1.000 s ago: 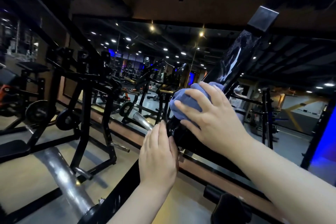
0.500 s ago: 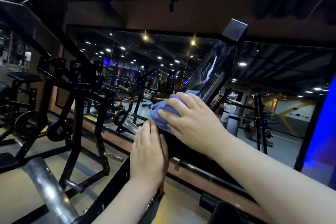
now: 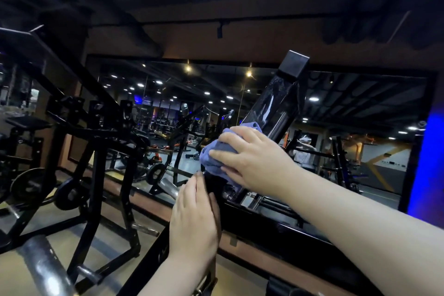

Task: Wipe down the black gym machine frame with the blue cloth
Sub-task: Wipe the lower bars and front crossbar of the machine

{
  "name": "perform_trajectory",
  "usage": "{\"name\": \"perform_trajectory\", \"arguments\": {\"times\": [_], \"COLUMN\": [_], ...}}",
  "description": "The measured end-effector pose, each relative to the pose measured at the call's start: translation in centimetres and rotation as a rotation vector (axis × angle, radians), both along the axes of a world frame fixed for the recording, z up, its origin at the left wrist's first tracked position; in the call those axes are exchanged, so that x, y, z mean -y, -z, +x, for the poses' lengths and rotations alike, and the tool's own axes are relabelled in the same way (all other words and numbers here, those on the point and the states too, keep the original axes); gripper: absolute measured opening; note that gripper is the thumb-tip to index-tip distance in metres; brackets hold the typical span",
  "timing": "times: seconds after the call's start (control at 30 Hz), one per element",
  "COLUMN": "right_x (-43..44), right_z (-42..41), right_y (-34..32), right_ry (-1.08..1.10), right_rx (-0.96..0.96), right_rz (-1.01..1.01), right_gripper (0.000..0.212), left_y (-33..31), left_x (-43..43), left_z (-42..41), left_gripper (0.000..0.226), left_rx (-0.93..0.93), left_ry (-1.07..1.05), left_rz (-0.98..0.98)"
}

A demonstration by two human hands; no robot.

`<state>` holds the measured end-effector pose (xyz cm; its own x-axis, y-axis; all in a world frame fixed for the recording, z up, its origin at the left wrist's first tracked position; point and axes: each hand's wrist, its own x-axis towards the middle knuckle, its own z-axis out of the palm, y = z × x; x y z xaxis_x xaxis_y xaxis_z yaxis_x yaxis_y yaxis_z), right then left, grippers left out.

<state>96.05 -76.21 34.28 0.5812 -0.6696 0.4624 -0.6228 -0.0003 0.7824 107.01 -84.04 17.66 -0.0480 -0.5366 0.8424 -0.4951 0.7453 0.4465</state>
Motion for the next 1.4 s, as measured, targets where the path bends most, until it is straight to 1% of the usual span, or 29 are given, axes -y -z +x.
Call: {"name": "perform_trajectory", "arguments": {"times": [0.13,0.2,0.23,0.3,0.37,0.43,0.5,0.6,0.67,0.73,0.77,0.8,0.83,0.93,0.97,1.03,1.1,1.2,1.27,1.3,1.33,1.4], "right_x": [0.4,0.8,1.0,0.9,0.2,-0.1,0.0,0.2,0.0,0.1,0.4,0.6,0.8,-0.4,-0.9,-1.1,-0.9,-0.4,-0.2,0.0,0.2,1.1], "right_z": [-2.0,-1.9,-1.6,-0.9,-0.6,-1.0,-1.6,-3.0,-3.8,-3.7,-3.4,-3.1,-2.9,-2.9,-3.1,-3.8,-4.6,-6.1,-7.1,-7.1,-6.9,-6.5], "right_y": [-4.2,-3.8,-2.8,-0.2,1.0,-0.4,-2.5,-5.7,-7.7,-8.5,-8.2,-7.5,-6.6,-5.5,-6.2,-8.1,-9.9,-12.5,-13.7,-13.9,-13.7,-12.2], "right_ry": [0.054,0.084,0.082,0.022,-0.024,-0.053,-0.035,-0.027,-0.009,0.036,0.075,0.101,0.084,-0.041,-0.051,-0.022,0.006,-0.004,0.073,0.115,0.148,0.132], "right_rx": [0.135,0.156,0.165,0.131,0.066,0.012,0.003,0.036,0.121,0.201,0.192,0.159,0.119,0.003,-0.030,-0.021,0.015,-0.010,0.001,0.046,0.095,0.123], "right_rz": [-0.267,-0.376,-0.381,-0.276,-0.097,-0.011,0.000,-0.132,-0.270,-0.404,-0.443,-0.435,-0.377,-0.057,0.003,0.028,-0.053,-0.256,-0.433,-0.513,-0.557,-0.531], "right_gripper": [0.029,0.027,0.027,0.030,0.035,0.033,0.031,0.029,0.027,0.024,0.023,0.021,0.022,0.030,0.033,0.035,0.034,0.029,0.021,0.018,0.019,0.018], "left_y": [-1.5,-2.0,-2.2,-2.6,-3.1,-3.4,-3.5,-4.3,-5.2,-6.0,-6.3,-6.5,-6.7,-7.7,-8.0,-8.4,-8.7,-8.9,-8.9,-8.9,-8.9,-8.9], "left_x": [-0.4,-0.4,-0.4,-0.2,0.0,0.1,0.3,0.3,0.2,0.1,-0.1,-0.2,-0.3,-0.6,-0.6,-0.5,-0.4,-0.1,0.1,0.2,0.2,0.2], "left_z": [0.1,-0.1,-0.2,-0.6,-1.0,-1.3,-1.6,-1.6,-1.7,-1.9,-2.1,-2.2,-2.3,-2.4,-2.6,-2.9,-3.1,-3.3,-3.3,-3.3,-3.3,-3.4], "left_gripper": [0.059,0.059,0.057,0.050,0.043,0.040,0.043,0.051,0.056,0.053,0.051,0.051,0.054,0.061,0.061,0.060,0.062,0.060,0.059,0.063,0.065,0.063], "left_rx": [0.033,0.045,0.051,0.045,0.023,0.013,0.013,0.028,0.035,0.028,0.026,0.027,0.034,0.031,0.035,0.051,0.058,0.061,0.064,0.066,0.068,0.063], "left_ry": [-0.005,-0.003,-0.004,-0.015,-0.022,-0.030,-0.050,-0.057,-0.063,-0.060,-0.053,-0.040,-0.022,0.009,0.004,-0.012,-0.029,-0.072,-0.103,-0.106,-0.102,-0.095], "left_rz": [-0.038,-0.051,-0.059,-0.061,-0.035,-0.029,-0.071,-0.137,-0.141,-0.129,-0.129,-0.126,-0.120,-0.109,-0.114,-0.138,-0.167,-0.226,-0.252,-0.254,-0.251,-0.247]}}
